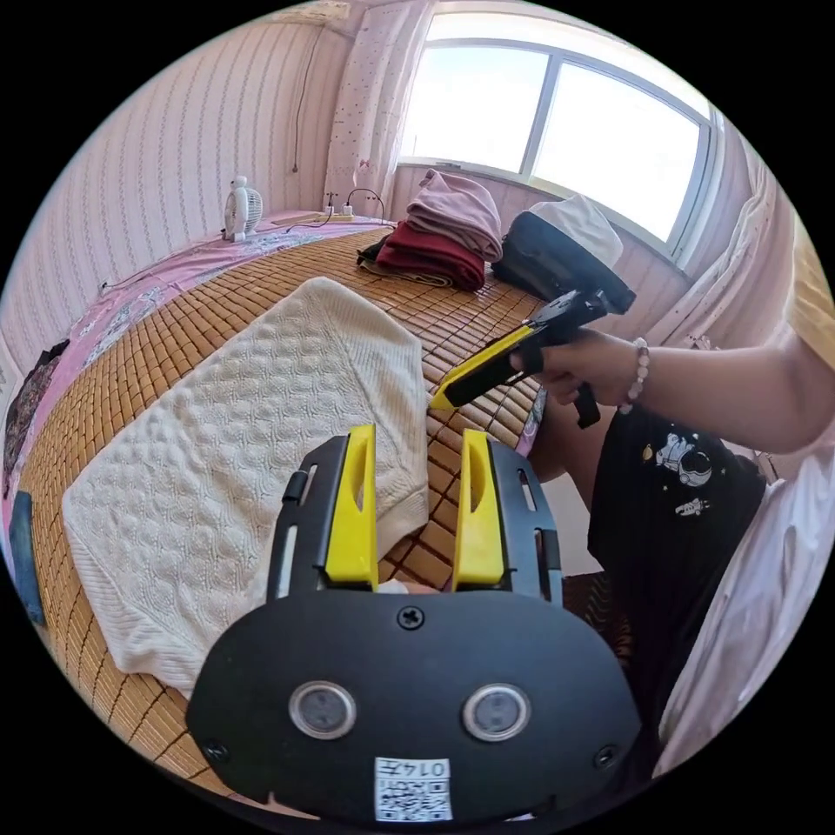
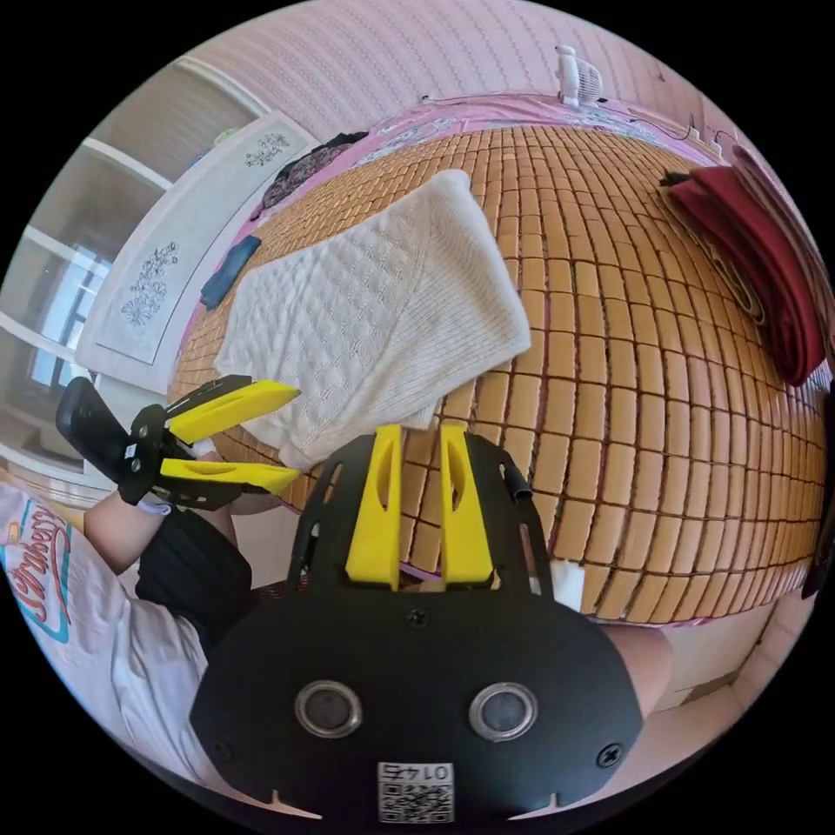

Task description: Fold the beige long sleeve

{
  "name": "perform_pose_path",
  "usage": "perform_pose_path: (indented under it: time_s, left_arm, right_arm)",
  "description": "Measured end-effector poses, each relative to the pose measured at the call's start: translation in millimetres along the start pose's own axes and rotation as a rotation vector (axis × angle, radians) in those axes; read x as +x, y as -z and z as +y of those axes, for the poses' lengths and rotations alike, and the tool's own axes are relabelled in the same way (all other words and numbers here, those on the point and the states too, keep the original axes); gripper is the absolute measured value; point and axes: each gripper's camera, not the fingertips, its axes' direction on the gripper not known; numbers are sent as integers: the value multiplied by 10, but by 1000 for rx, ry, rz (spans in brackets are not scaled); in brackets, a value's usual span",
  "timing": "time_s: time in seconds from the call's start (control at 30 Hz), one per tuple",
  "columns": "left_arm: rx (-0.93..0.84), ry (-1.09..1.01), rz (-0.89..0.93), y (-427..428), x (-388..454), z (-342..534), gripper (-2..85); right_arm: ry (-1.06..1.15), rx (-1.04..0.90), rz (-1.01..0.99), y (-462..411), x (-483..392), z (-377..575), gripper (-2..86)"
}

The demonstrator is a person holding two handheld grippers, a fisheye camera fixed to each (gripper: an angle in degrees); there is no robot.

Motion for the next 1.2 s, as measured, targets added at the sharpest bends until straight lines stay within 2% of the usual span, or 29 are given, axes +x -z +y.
perform_pose_path:
  time_s: [0.1,0.27,0.33,0.37,0.47,0.57,0.63,0.8,0.97,1.2]
  left_arm:
    - [-91,-11,-24,-276,65,-181,132]
    - [-146,-56,-105,-551,167,-423,126]
    - [-142,-59,-139,-591,189,-489,109]
    - [-143,-61,-165,-601,206,-530,71]
    - [-136,-71,-228,-588,228,-524,23]
    - [-169,-26,-146,-513,174,-426,9]
    - [-182,-33,-103,-421,183,-337,6]
    - [-212,-73,-54,-96,269,-74,1]
    - [-116,41,-23,219,149,15,0]
    - [-72,-6,-19,347,141,11,-1]
  right_arm:
    - [-75,75,-55,135,260,203,22]
    - [-150,201,-412,487,749,581,8]
    - [-128,244,-530,625,812,675,8]
    - [-109,261,-568,711,813,725,11]
    - [-77,234,-464,915,779,819,25]
    - [-202,346,-262,1296,1051,1012,95]
    - [-274,395,-194,1426,1243,1092,128]
    - [-259,385,-423,1281,1352,998,149]
    - [-338,421,-734,1136,1490,1132,50]
    - [-272,468,-691,1595,1448,1454,22]
